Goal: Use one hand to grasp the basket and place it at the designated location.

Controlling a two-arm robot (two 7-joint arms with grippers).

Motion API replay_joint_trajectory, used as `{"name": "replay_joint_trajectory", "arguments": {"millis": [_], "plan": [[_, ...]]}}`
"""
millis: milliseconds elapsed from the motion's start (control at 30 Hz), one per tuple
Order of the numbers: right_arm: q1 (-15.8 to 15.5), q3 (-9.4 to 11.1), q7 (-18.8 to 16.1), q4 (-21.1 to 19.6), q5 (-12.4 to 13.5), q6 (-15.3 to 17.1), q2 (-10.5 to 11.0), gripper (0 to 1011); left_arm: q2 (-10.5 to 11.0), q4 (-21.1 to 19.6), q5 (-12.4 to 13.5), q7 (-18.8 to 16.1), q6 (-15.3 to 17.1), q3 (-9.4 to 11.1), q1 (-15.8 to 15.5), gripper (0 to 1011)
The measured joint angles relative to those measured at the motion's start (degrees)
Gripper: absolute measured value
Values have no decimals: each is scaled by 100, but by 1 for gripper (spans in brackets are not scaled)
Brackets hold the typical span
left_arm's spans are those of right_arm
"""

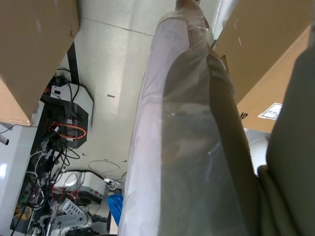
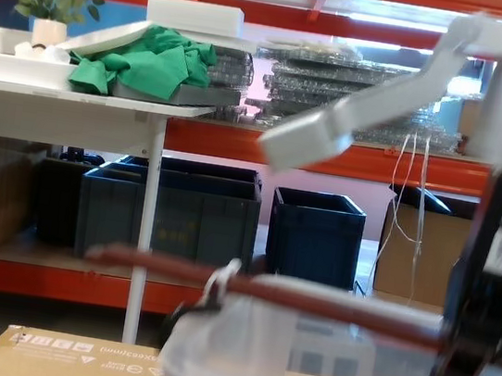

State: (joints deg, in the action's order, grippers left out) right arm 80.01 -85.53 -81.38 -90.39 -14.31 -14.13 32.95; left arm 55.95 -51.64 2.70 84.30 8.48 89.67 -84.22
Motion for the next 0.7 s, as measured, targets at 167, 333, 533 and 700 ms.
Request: {"name": "replay_joint_trajectory", "arguments": {"millis": [167, 333, 533, 700], "plan": [[101, 210, -38, 61, 252, 12, 233, 0, 0, 0, 0, 0, 0, 0, 0, 0], [112, 281, -44, 89, 319, 27, 292, 0, 0, -1, 0, 0, 0, 0, 0, 0], [152, 433, -81, 67, 447, 112, 508, 0, 0, 1, 1, 0, 0, 0, 0, 0], [163, 532, -106, 67, 503, 178, 639, 0, 0, -2, -1, 0, 0, 0, 0, 0]]}}
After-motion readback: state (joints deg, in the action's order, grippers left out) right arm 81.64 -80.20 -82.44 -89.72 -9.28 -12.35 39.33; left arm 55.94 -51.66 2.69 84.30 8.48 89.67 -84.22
